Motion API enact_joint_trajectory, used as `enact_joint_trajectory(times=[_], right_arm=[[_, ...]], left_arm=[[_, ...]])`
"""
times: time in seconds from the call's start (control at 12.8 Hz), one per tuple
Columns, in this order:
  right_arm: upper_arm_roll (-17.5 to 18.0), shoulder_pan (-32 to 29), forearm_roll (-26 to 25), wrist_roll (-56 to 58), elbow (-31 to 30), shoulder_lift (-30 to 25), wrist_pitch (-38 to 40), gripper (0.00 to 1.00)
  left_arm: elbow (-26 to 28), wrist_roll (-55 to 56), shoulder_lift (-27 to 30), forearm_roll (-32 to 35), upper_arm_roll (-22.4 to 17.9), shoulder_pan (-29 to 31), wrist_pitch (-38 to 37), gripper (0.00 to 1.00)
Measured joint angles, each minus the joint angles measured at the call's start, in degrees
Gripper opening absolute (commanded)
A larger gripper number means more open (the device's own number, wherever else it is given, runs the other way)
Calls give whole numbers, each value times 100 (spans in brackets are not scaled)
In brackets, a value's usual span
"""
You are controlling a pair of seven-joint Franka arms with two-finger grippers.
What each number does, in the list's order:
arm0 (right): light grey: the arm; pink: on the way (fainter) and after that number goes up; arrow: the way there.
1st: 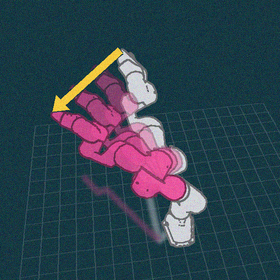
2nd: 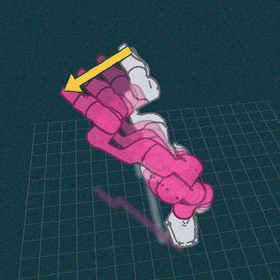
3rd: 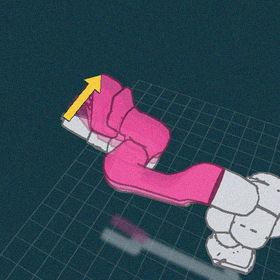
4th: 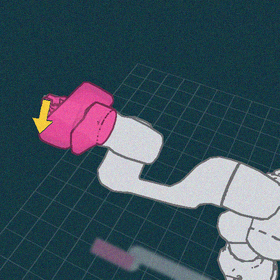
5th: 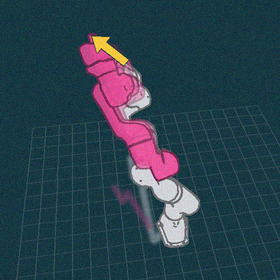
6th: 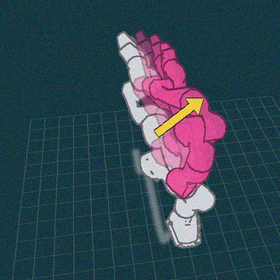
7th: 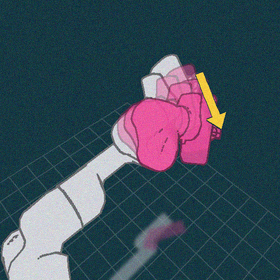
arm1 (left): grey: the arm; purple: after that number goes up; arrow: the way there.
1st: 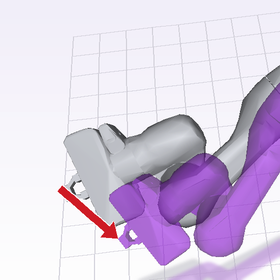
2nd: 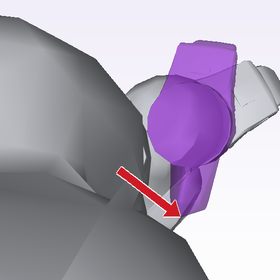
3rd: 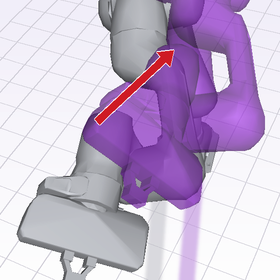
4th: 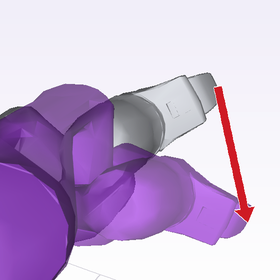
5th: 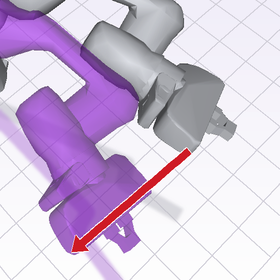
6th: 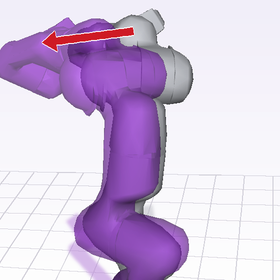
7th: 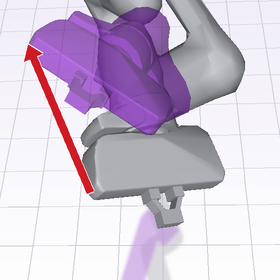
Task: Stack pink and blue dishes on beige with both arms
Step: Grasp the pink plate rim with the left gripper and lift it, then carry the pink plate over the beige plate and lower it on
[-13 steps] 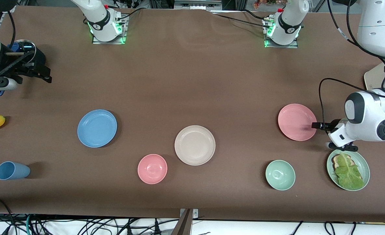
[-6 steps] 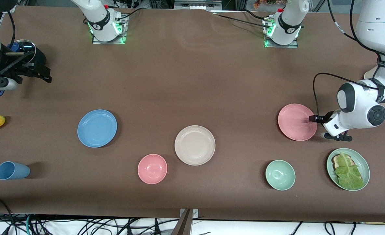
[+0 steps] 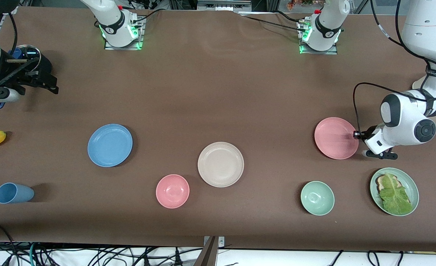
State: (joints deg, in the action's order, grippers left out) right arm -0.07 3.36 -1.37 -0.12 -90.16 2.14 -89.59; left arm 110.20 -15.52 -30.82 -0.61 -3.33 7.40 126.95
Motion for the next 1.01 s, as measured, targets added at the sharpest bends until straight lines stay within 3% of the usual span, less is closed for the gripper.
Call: enact_joint_trajectory(times=[0.31,0.55,0.78,1.01], right_arm=[[0,0,0,0,0,0,-2,100],[0,0,0,-1,0,0,-18,100],[-1,-1,0,-1,0,2,-92,100],[-21,-14,0,-1,30,38,-145,100]], left_arm=[[-307,303,76,0,34,-44,-357,0],[-931,668,96,-2,209,-61,-1180,0],[-1537,1384,121,-85,679,-85,-2017,0],[-1790,2586,119,-280,1393,-135,-2158,0]])
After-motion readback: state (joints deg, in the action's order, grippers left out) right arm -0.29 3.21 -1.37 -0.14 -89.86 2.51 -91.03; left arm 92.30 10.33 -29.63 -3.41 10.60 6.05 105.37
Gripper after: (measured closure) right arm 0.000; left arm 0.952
